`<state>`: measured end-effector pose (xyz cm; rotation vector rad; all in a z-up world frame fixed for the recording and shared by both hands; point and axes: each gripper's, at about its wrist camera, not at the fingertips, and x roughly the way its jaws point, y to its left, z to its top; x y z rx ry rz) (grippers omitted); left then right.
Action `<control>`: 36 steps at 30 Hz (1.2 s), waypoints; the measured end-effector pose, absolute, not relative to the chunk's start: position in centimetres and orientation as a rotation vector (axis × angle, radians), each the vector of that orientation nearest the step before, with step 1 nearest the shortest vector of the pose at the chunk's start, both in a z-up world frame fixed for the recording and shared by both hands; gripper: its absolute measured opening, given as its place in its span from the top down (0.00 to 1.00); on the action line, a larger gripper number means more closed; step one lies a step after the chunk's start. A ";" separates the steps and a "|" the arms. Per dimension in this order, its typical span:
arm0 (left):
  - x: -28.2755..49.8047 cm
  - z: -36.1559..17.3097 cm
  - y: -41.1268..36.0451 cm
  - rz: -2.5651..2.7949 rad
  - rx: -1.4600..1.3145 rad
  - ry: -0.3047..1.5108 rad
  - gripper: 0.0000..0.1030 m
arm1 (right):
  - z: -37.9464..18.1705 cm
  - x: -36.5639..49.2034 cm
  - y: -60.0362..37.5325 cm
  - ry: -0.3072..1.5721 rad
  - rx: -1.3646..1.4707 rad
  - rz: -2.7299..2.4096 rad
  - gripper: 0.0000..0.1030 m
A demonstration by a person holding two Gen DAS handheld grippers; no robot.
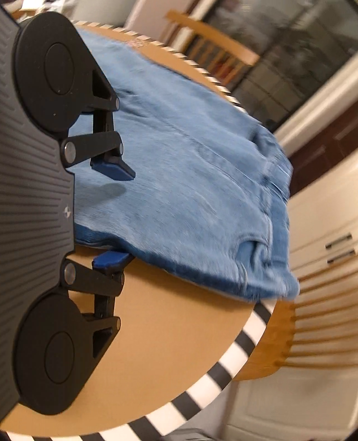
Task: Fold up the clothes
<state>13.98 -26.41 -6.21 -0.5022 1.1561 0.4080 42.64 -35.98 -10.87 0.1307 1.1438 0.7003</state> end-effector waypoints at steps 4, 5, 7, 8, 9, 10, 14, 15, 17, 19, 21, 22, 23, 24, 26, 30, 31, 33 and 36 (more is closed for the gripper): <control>13.4 -6.2 -26.4 0.426 -0.508 1.164 0.14 | -10.7 42.7 -36.1 1.161 0.098 0.696 0.88; 13.2 -6.2 -26.4 0.431 -0.510 1.165 0.14 | -10.8 43.1 -36.5 1.173 0.123 0.689 0.90; 12.9 -6.2 -26.4 0.440 -0.513 1.164 0.14 | -10.9 43.2 -36.9 1.178 0.145 0.686 0.93; 12.7 -6.1 -26.3 0.445 -0.514 1.164 0.14 | -10.8 43.1 -36.8 1.176 0.136 0.685 0.94; 12.5 -6.1 -26.3 0.451 -0.517 1.163 0.14 | -10.8 43.1 -36.8 1.174 0.127 0.684 0.94; 12.3 -6.1 -26.2 0.458 -0.521 1.162 0.14 | -10.7 43.0 -36.6 1.174 0.116 0.683 0.94; 11.5 -6.0 -25.9 0.482 -0.540 1.156 0.14 | -10.4 42.8 -36.2 1.175 0.090 0.686 0.95; 11.3 -5.9 -25.9 0.488 -0.544 1.154 0.14 | -10.5 43.0 -36.0 1.180 0.089 0.685 0.95; 10.7 -5.8 -25.8 0.506 -0.551 1.148 0.14 | -10.6 43.3 -35.7 1.190 0.086 0.683 0.95; 9.8 -5.6 -25.7 0.543 -0.563 1.134 0.14 | -10.4 43.3 -35.4 1.194 0.064 0.682 0.95; 7.8 -5.3 -25.4 0.629 -0.610 1.094 0.14 | -10.4 43.3 -35.1 1.196 0.044 0.680 0.95; 6.5 -5.2 -25.2 0.681 -0.654 1.066 0.14 | -10.3 43.2 -35.0 1.196 0.033 0.679 0.95; 5.2 -5.1 -25.1 0.733 -0.697 1.036 0.14 | -10.3 43.2 -34.8 1.197 0.023 0.678 0.95; 3.7 -5.1 -25.0 0.784 -0.752 1.002 0.14 | -10.3 43.2 -34.7 1.197 0.011 0.680 0.95; 0.2 -5.3 -25.2 0.887 -0.895 0.923 0.14 | -10.2 43.2 -34.5 1.199 -0.003 0.680 0.95; -4.8 -6.2 -26.8 0.997 -1.112 0.808 0.14 | -10.0 43.2 -34.2 1.205 -0.023 0.669 0.95; -5.5 -6.4 -27.2 1.012 -1.141 0.791 0.14 | -10.0 43.1 -34.2 1.206 -0.029 0.666 0.95; -6.7 -6.8 -27.9 1.030 -1.190 0.759 0.15 | -9.9 42.9 -33.8 1.200 -0.056 0.656 0.94; -8.5 -7.1 -29.4 1.051 -1.238 0.679 0.15 | -9.7 42.6 -33.2 1.190 -0.098 0.640 0.94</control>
